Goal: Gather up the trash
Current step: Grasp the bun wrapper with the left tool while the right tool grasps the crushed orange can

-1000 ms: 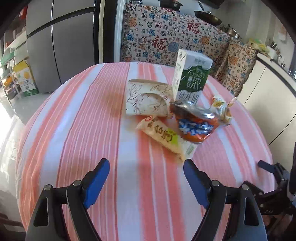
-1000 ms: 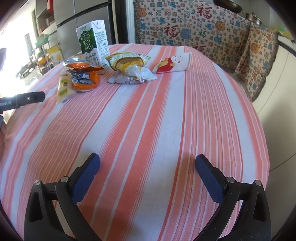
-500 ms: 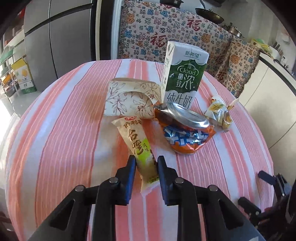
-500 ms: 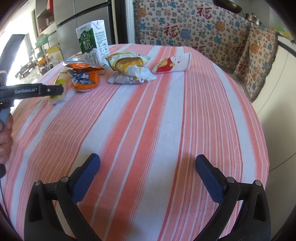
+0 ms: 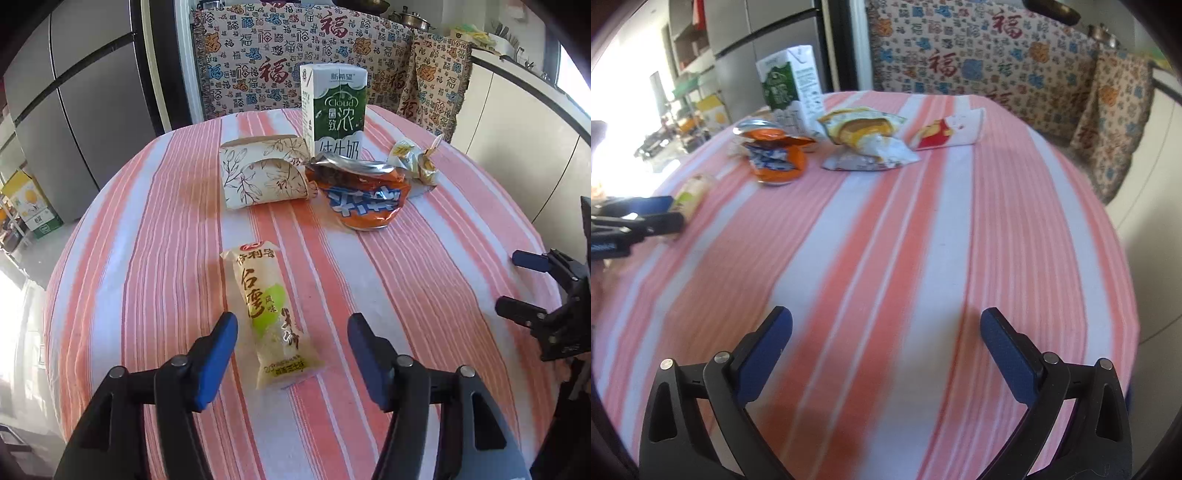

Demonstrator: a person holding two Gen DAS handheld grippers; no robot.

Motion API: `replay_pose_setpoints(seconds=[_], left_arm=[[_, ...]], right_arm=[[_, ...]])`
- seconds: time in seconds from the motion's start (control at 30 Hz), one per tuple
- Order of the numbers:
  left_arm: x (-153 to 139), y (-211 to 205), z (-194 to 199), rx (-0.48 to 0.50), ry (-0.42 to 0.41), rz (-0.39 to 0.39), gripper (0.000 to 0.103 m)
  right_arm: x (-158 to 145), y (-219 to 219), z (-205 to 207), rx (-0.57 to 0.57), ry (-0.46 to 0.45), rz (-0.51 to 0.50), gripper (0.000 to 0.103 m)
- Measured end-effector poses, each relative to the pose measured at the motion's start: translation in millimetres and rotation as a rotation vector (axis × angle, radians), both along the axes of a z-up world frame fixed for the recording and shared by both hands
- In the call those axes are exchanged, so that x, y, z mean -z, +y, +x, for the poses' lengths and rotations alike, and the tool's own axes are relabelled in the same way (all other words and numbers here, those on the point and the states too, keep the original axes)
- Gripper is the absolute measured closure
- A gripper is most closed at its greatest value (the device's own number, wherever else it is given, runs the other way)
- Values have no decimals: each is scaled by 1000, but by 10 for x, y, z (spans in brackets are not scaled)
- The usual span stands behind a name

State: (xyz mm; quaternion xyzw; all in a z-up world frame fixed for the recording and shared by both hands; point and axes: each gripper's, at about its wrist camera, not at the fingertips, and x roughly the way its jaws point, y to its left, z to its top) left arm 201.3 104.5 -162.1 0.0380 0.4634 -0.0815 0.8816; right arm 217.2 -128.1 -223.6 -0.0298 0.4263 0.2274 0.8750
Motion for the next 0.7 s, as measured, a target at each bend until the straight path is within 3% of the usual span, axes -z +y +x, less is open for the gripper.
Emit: replay_pose_setpoints(seconds=[0.07, 0.27, 0.37, 0.53, 0.57, 0.6, 0.7], left_arm=[[94, -14, 25, -19, 1, 43, 39], [130, 229, -9, -88, -40, -5, 37], [120, 299, -20, -97, -45, -43, 38], [129, 253, -10, -98, -47, -16, 37], [133, 266, -9, -99, -46, -22, 37], [135, 281, -10, -99, -46, -26, 37], [139, 274, -17, -99, -47, -20, 37]], right_arm=[[-11, 171, 30, -57, 13, -13, 1], [-13, 782, 427, -169, -14, -85, 9], [-23, 984, 683, -174, -9, -63, 14], [-19, 1150, 1004, -145, -11, -31, 14], [-23, 1182, 1015, -147, -21, -35, 22], [-38, 1202, 1001, -150, -39, -51, 45], [-63, 1143, 888, -159, -32, -25, 44]])
